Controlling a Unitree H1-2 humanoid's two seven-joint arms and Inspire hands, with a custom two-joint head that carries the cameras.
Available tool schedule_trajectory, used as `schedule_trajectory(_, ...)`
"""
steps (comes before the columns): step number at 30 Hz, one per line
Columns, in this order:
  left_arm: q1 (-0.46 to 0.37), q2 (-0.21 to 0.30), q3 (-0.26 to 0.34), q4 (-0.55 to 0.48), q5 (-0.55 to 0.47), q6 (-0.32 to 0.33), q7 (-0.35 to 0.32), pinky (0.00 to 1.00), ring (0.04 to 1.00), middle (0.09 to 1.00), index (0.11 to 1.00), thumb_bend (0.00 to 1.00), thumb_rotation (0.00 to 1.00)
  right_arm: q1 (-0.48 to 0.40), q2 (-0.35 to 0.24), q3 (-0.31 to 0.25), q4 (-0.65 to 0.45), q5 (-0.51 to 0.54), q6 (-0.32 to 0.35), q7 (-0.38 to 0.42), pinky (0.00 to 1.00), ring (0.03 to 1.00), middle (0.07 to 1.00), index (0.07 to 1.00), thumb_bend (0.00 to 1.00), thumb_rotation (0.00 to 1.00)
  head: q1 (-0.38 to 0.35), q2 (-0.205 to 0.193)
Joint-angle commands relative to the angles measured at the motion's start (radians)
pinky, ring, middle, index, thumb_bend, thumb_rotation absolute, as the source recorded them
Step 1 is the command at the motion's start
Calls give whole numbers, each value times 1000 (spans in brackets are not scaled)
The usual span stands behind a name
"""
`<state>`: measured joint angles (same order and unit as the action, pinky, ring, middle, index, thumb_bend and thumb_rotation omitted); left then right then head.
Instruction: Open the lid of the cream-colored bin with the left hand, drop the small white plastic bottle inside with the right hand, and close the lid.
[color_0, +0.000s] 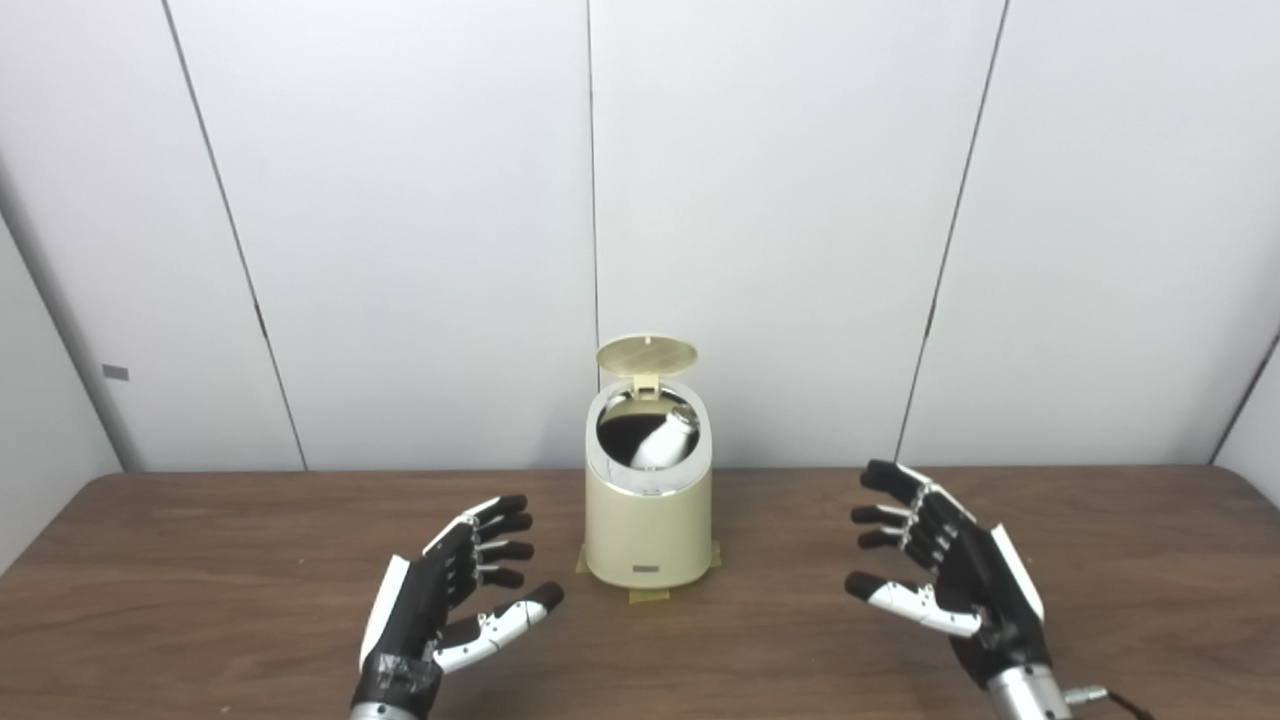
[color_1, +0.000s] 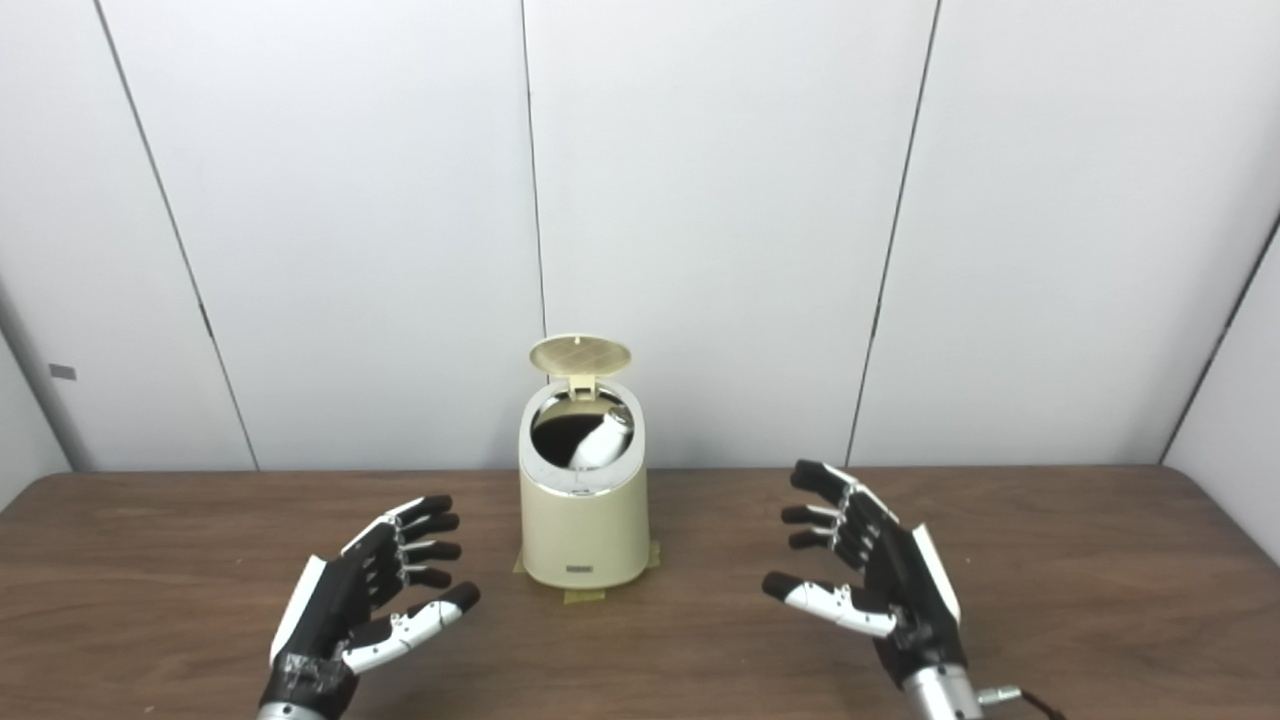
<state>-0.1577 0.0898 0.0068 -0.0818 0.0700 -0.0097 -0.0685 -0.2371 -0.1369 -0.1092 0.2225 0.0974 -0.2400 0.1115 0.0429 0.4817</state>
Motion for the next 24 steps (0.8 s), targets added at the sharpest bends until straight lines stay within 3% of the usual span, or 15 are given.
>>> schedule_trajectory(1,-52,6,3,-30,12,-14,16,696,821,843,874,753,249,-32,6,-3,-14,34,-68,8,593,741,841,840,812,330,7,-2)
schedule_trajectory(6,-96,28,-1,-23,22,-5,4,756,897,915,923,816,347,-22,22,3,4,70,-93,26,564,735,837,842,827,369,11,-5)
schedule_trajectory(11,-214,71,-19,23,51,16,-21,789,931,956,961,900,430,-30,22,4,11,65,-98,21,555,722,826,833,837,389,10,-13)
schedule_trajectory(18,-409,103,-57,120,85,64,-44,823,951,966,977,963,436,-17,34,19,-37,61,-78,21,526,690,801,785,805,346,4,-19)
schedule_trajectory(24,-556,116,-94,271,140,28,-44,884,984,983,991,982,427,-9,38,27,-62,35,-62,2,518,696,806,783,833,375,-6,-21)
